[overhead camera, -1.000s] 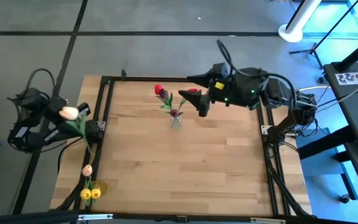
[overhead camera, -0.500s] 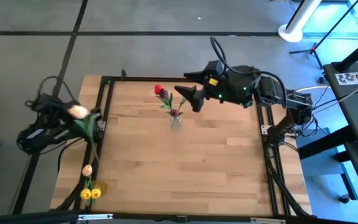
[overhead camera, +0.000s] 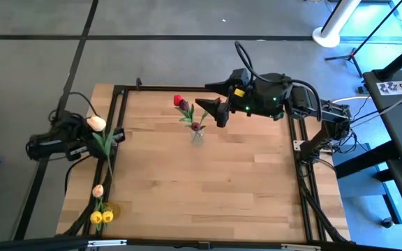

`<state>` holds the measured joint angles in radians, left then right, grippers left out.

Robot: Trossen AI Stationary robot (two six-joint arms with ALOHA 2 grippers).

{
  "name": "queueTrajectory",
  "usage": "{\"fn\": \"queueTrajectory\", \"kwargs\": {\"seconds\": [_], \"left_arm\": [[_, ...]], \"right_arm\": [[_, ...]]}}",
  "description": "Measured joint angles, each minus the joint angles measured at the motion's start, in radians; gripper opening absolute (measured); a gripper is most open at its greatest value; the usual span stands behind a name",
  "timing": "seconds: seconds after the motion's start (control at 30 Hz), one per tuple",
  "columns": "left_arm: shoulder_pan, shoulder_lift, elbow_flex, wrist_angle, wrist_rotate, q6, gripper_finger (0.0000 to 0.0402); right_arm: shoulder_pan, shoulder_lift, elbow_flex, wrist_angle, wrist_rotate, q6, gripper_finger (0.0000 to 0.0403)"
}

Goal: Sort flowers into vase by color
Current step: Put the white flower into the yellow vase

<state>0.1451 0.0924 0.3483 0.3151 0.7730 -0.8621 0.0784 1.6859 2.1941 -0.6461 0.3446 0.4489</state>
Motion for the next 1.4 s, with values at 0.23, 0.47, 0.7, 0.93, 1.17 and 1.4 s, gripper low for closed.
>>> {"fn": "queueTrajectory", "kwargs": {"seconds": [0.23, 0.47, 0.7, 0.93, 1.17, 1.4], "left_arm": [[-0.213, 0.002, -0.002, -0.017, -0.087, 0.077, 0.0001], [-0.417, 0.102, -0.003, -0.065, -0.168, 0.143, 0.0001], [-0.634, 0.183, -0.004, -0.061, -0.219, 0.218, 0.0001], [-0.762, 0.221, -0.003, -0.138, -0.318, 0.326, 0.0001], [-0.877, 0.235, -0.003, -0.177, -0.37, 0.456, 0.0001], [-0.928, 0.234, -0.003, -0.298, -0.374, 0.479, 0.0001]], "right_arm": [[0.006, 0.0, 0.0, -0.008, -0.073, 0.09, 0.0356], [0.036, 0.0, 0.0, -0.013, -0.06, 0.099, 0.0356], [0.047, 0.0, 0.0, -0.011, -0.03, 0.124, 0.0356], [0.046, 0.0, 0.0, -0.032, 0.01, 0.133, 0.0356], [0.046, 0.006, 0.0, -0.094, 0.019, 0.229, 0.0356], [0.046, 0.02, 0.0, -0.117, 0.015, 0.293, 0.0356]]}}
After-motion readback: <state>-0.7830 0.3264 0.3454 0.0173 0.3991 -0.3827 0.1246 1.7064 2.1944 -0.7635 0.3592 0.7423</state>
